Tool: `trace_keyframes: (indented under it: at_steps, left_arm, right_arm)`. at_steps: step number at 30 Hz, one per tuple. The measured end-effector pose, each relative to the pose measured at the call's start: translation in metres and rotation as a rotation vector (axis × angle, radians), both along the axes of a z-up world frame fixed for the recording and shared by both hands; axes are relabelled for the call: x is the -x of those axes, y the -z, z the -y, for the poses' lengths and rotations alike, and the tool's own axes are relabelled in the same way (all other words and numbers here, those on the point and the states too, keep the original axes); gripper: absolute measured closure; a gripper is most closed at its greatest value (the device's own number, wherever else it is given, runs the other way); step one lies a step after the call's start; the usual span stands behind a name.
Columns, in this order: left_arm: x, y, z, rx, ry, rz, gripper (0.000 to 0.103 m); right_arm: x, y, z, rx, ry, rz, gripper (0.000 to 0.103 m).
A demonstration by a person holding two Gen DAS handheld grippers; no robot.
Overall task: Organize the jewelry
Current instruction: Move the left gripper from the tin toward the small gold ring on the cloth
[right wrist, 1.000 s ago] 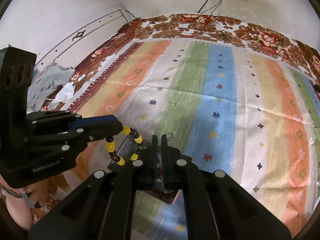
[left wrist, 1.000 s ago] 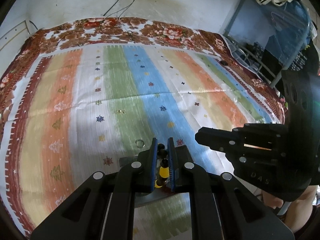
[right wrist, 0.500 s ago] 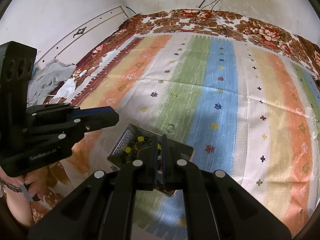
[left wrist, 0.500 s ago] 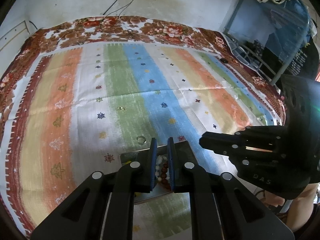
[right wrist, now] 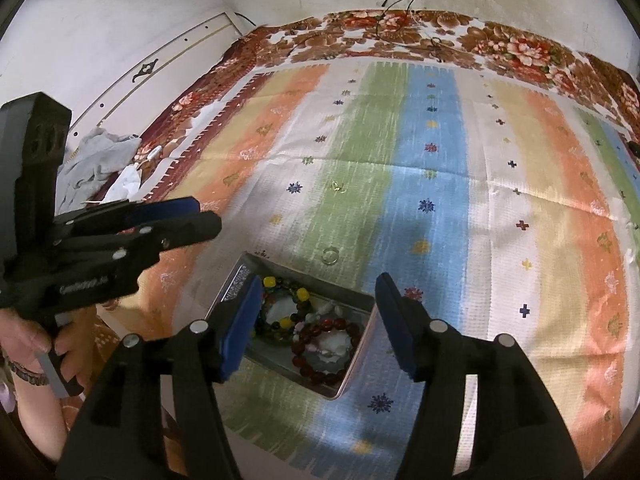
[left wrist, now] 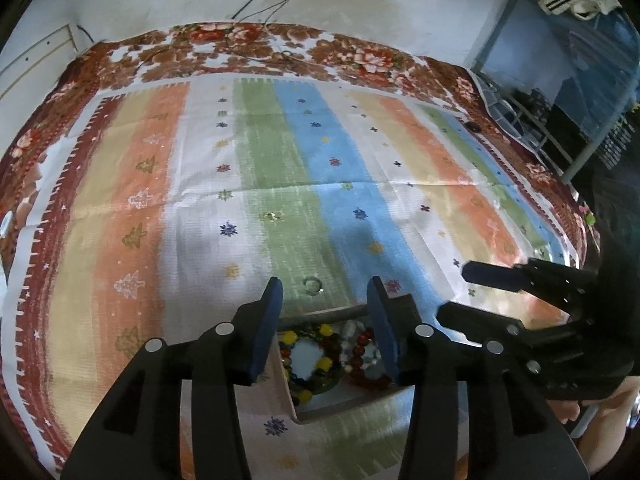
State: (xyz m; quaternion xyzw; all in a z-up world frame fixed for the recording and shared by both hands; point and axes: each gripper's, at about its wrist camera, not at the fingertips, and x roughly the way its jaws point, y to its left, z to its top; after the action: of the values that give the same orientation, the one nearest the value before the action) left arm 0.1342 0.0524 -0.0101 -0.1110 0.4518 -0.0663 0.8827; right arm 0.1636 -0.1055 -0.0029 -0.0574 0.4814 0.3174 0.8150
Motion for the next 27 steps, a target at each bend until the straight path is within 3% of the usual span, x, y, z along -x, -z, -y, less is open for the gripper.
trace_keyframes:
  at_steps: [8,27]
  left_arm:
    - [-0.038,0.014,-0.016,-0.011,-0.051,-0.074,0.059]
    - [-0.106,0.051,-0.018,-0.102,-0.028,-0.209,0.059]
  right_arm:
    - [-0.024,0.011,-0.014,0.059,0.001,-0.008,0.043]
    - [-0.07,0.05,-0.042,0.157,-0.028,-0.081,0.043]
